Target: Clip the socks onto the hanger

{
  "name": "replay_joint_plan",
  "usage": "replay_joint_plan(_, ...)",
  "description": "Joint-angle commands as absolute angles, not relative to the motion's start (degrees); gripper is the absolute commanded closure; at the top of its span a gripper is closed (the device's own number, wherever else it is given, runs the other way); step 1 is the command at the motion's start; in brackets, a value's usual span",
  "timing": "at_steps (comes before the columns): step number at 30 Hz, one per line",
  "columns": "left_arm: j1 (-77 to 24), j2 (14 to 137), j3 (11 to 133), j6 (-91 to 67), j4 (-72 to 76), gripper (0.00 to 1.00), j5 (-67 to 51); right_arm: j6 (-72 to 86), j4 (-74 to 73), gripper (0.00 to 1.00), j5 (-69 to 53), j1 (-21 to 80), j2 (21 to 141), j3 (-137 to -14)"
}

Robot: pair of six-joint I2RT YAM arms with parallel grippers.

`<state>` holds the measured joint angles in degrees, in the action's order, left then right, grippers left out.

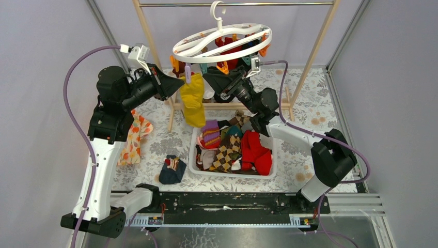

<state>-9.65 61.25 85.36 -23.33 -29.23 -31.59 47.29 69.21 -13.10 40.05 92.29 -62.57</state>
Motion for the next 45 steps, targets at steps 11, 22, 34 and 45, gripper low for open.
replay_joint_plan(11,-9.6,60.6,89.6,-15.8,-31.8,0.98,-19.0,42.7,74.6,0.50,-11.8,43.0,93.8,-68.8)
replay_joint_plan(22,-9.6,60.4,89.9,-17.7,-31.6,0.98,-19.9,8.4,53.2,0.41,15.1,56.2,87.5,-72.2)
replay_joint_plan(34,-9.6,59.6,89.8,-16.6,-31.7,0.99,-20.0,-3.5,51.8,0.44,23.8,58.4,87.0,-72.5)
replay_joint_plan(45,-9.6,59.0,89.9,-16.5,-31.7,0.99,-21.2,-6.6,51.4,0.40,25.5,58.4,88.9,-76.1)
